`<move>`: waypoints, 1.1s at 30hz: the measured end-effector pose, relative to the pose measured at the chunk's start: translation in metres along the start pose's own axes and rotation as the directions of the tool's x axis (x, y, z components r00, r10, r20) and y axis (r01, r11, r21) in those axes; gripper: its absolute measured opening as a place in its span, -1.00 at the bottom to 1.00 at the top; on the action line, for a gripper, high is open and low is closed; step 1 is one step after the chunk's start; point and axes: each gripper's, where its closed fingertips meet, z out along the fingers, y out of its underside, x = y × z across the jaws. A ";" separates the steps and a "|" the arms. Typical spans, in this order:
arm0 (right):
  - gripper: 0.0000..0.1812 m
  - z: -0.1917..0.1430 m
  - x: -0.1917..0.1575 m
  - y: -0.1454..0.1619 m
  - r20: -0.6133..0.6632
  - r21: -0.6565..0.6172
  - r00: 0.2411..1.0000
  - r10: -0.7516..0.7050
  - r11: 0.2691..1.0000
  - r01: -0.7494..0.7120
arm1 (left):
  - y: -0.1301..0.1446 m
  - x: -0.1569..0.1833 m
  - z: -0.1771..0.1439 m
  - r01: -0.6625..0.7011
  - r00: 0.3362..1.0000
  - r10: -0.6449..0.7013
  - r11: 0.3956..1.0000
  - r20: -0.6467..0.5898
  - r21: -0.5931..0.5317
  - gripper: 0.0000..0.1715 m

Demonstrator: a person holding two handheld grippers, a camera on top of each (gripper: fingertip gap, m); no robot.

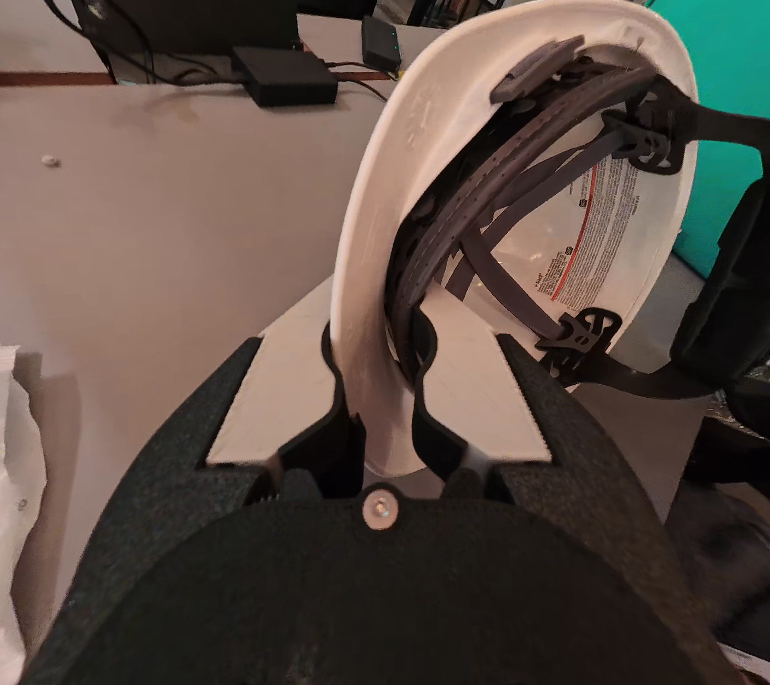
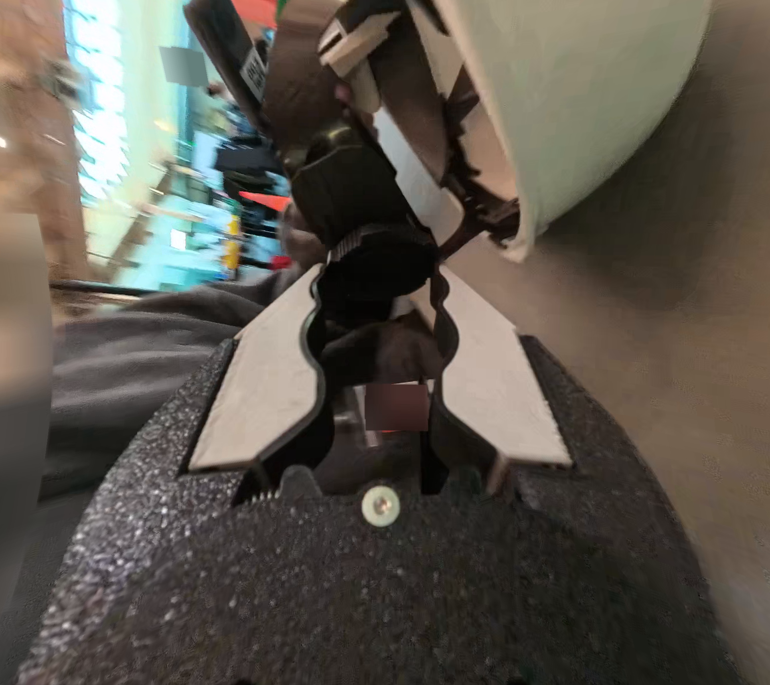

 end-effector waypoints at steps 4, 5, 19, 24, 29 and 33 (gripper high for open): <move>-0.44 0.001 0.001 0.006 0.150 -0.010 0.964 0.219 0.975 -0.220 | -0.002 0.005 0.000 -0.044 0.999 0.044 0.999 0.002 0.003 -0.73; -0.47 0.001 0.001 0.007 0.154 -0.010 0.963 0.220 0.975 -0.221 | -0.003 0.006 0.000 -0.048 0.999 0.048 0.999 -0.001 0.002 -0.73; -0.47 -0.014 -0.005 -0.030 -0.492 -0.534 -0.309 -0.814 0.001 0.845 | -0.004 -0.014 0.018 0.095 0.994 -0.104 0.978 -0.040 -0.186 -0.73; -0.47 -0.016 -0.016 -0.038 -0.200 -0.810 -0.908 -0.368 -0.459 0.364 | -0.006 -0.022 0.031 0.090 0.986 -0.130 0.942 -0.104 -0.323 -0.74; -0.48 -0.020 -0.019 -0.043 -0.121 -0.825 -0.967 -0.224 -0.520 0.223 | -0.013 -0.023 0.041 0.057 0.984 -0.119 0.914 -0.130 -0.402 -0.75; -0.47 -0.026 -0.016 -0.047 -0.158 -0.831 -0.948 -0.275 -0.481 0.278 | -0.013 -0.021 0.043 0.045 0.986 -0.104 0.916 -0.127 -0.398 -0.75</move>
